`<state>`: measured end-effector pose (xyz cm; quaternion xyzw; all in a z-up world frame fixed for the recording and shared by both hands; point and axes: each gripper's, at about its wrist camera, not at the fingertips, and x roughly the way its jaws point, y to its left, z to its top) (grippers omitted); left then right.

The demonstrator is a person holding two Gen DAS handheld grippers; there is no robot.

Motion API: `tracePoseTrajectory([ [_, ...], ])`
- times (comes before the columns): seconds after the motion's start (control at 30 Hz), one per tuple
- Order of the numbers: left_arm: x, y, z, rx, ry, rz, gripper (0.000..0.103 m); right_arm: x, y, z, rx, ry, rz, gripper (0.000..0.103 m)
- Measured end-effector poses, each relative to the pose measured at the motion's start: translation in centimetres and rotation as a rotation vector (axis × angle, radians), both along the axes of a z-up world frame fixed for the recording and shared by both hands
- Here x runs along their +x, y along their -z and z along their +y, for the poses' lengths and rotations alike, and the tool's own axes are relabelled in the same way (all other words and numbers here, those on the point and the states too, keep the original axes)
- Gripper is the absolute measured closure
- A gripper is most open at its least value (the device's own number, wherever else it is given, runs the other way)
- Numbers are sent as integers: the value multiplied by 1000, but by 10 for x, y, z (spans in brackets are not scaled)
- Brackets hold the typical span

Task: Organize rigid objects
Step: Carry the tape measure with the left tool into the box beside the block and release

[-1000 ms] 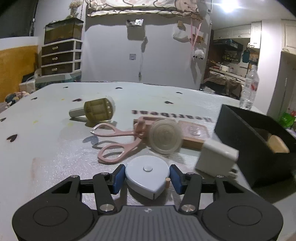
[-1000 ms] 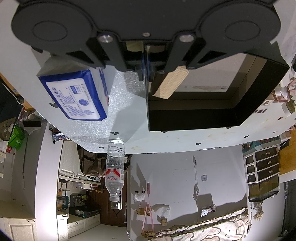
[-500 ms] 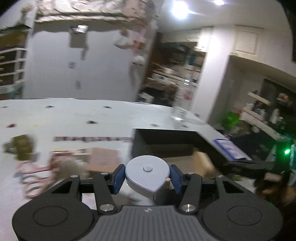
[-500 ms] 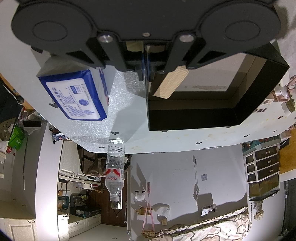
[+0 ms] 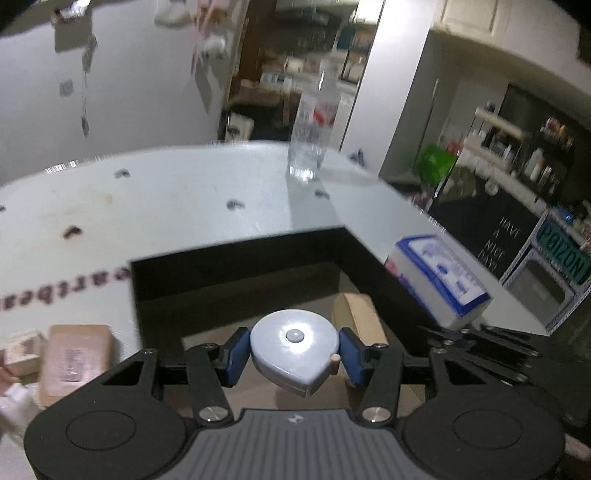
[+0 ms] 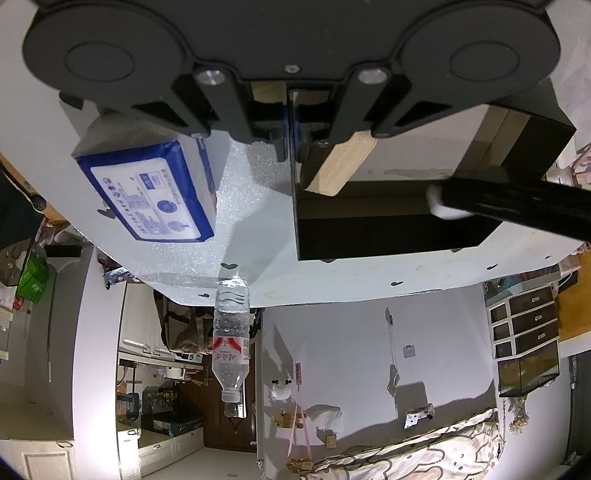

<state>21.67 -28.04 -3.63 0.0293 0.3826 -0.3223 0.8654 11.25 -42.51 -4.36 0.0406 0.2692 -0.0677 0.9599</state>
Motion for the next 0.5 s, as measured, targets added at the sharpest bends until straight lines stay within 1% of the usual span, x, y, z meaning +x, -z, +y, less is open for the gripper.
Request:
tracePoseTrajectory([
  [0.1, 11, 13, -14, 39, -8, 36, 50, 0, 0, -1, 3, -3, -1, 99],
  [0.2, 20, 24, -21, 37, -3, 100, 50, -1, 0, -1, 4, -6, -2, 99],
  [0.33, 18, 23, -29, 22, 25, 107, 50, -2, 0, -1, 6, -13, -2, 99],
  [0.4, 17, 23, -34, 13, 44, 129, 50, -2, 0, -1, 6, -13, -2, 99],
  [0.43, 18, 24, -37, 14, 46, 143, 50, -2, 0, -1, 5, -12, -2, 99],
  [0.5, 19, 24, -40, 19, 39, 143, 50, -1, 0, -1, 3, -11, -2, 100],
])
